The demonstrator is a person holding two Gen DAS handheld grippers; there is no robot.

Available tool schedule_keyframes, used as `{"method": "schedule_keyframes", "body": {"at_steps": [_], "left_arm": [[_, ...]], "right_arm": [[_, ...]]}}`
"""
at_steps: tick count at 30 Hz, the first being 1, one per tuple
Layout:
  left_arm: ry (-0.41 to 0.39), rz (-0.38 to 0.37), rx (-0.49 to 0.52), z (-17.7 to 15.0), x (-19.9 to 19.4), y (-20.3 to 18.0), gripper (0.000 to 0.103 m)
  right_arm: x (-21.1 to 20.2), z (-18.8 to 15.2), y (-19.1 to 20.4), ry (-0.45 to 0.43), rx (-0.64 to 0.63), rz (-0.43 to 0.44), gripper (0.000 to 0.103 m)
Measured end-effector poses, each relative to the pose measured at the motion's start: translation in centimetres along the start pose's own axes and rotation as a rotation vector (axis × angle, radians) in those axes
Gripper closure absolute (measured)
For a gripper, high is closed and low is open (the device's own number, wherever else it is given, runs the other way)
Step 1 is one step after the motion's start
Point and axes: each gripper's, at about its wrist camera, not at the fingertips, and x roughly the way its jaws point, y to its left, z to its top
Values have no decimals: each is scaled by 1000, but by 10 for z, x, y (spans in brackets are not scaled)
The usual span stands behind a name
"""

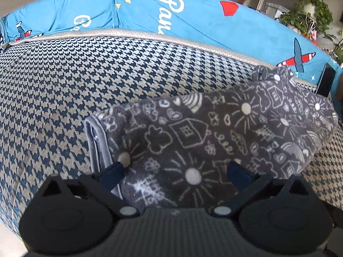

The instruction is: Fold clothes

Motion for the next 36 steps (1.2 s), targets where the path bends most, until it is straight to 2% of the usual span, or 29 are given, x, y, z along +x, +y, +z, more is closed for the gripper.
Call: {"method": "schedule_keyframes", "body": {"at_steps": [3,8,12,17,25,30,31,33,36], "left_arm": [[23,38,69,-2,7,-8,0],[12,101,164,-4,12,-23,0],[5,95,128,-3,12,-18,0],[-9,113,140,-7,12,-21,0],[-15,135,131,-9,13,-23,0],[-25,152,126,-10,14,-25,0],[-27,155,126,-10,14,-25,0],[-29,160,123,-10,13,-24,0],[-27,165,114,-8,14,-25,0]], "right_arm": [[1,-4,-9,-12,54,31,49],[-1,-7,-13,-2,36,52,46],[-2,-5,-12,24,-9,57,43],[-8,0,-13,64,-73,38,43],[-28,23,-50,57,-18,98,42],[-25,41,-70,44,-110,70,43],[-23,44,-73,35,-124,66,44],[-19,48,-77,32,-147,61,53],[-14,53,-86,14,-118,78,55]]}}
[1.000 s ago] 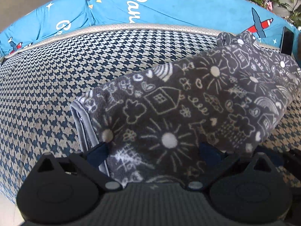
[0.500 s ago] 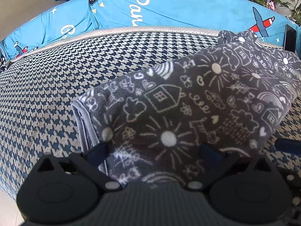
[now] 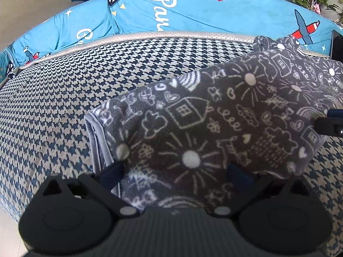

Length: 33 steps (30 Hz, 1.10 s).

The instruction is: Fold clothes

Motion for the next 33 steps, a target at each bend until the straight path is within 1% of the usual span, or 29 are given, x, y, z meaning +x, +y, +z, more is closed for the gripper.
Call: {"method": "schedule_keyframes", "body": {"at_steps": [1,3,6,7,10,11,13,16,19,22,25,30,33], "left_arm": [[1,1,-5,1,0,0,0],[1,7,-22,2,-2,0,0],[-10,14,-58,5,-7,-1,0],[-18,18,-63,8,-8,-2,0],[-75,47,-63,20,-13,-9,0],[-92,48,-62,25,-13,-12,0],[-102,34,-65,34,-9,-21,0],[-95,28,-74,48,2,-39,0],[-84,52,-47,62,15,-58,0],[-83,76,-49,67,24,-60,0],[-73,73,-74,73,36,-60,0],[-74,99,-88,83,54,-62,0],[-63,112,-84,85,65,-63,0]], "right_arm": [[1,1,-2,-2,5,11,55],[5,-1,-4,2,-24,13,56],[13,-9,0,28,-78,-4,56],[13,-11,2,27,-94,-8,55],[13,-14,6,21,-139,-16,54],[12,-14,5,20,-137,-12,54],[12,-15,3,19,-131,-4,54],[12,-16,4,14,-146,-5,54],[12,-16,4,15,-144,-4,54],[13,-15,2,18,-139,3,54],[12,-14,0,20,-138,12,54],[11,-12,-3,25,-134,27,53],[9,-10,-5,32,-134,40,49]]}}
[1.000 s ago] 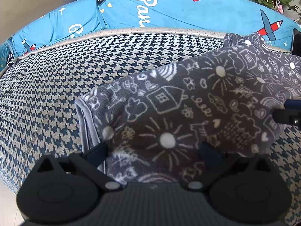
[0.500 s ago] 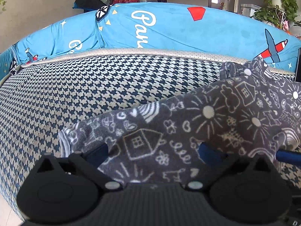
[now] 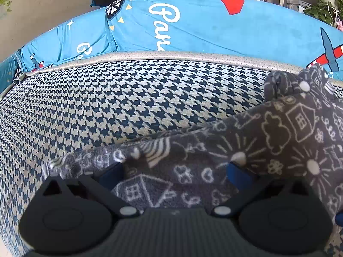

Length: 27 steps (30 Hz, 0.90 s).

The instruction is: Fold clothes

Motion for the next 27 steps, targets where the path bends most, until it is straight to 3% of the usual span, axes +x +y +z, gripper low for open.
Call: {"method": "schedule_keyframes", "body": {"at_steps": [7,9,14,18,21,27], "left_arm": [[1,33,-7,-4,0,-8,0],[6,34,-14,-3,0,-7,0],[-8,52,-23,-3,-6,-12,0],[-48,12,-50,1,-17,-14,0],[-24,-19,-52,1,-19,-17,0],[-23,-3,-10,-4,-20,-22,0]], "right_arm": [[-18,5,-17,-16,79,62,48],[-23,9,-29,-39,125,47,48],[-31,18,-60,-99,223,-46,48],[-36,26,-86,-166,282,-153,48],[-38,31,-110,-220,343,-238,48],[-37,41,-147,-283,424,-352,48]]}}
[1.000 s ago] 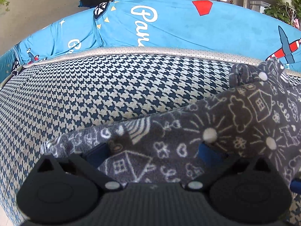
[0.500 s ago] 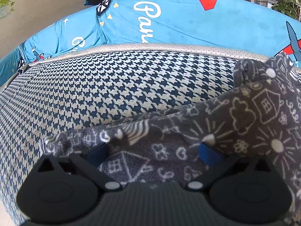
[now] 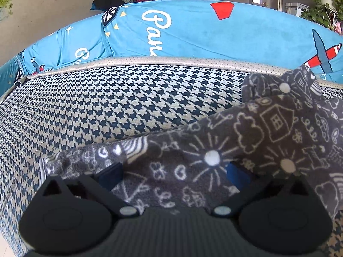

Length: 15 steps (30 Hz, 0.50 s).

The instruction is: Fold clothes

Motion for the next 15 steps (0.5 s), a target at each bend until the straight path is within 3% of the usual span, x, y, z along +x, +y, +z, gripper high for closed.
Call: {"method": "schedule_keyframes", "body": {"at_steps": [7,12,15], "left_arm": [[10,-7,-3,0,1,1,0],[16,-7,0,-1,1,-1,0],[21,-13,2,-1,0,1,0]], "right_arm": [[22,13,-9,2,24,-16,49],[30,19,-2,42,13,53,71],[37,16,6,84,7,89,74]]}}
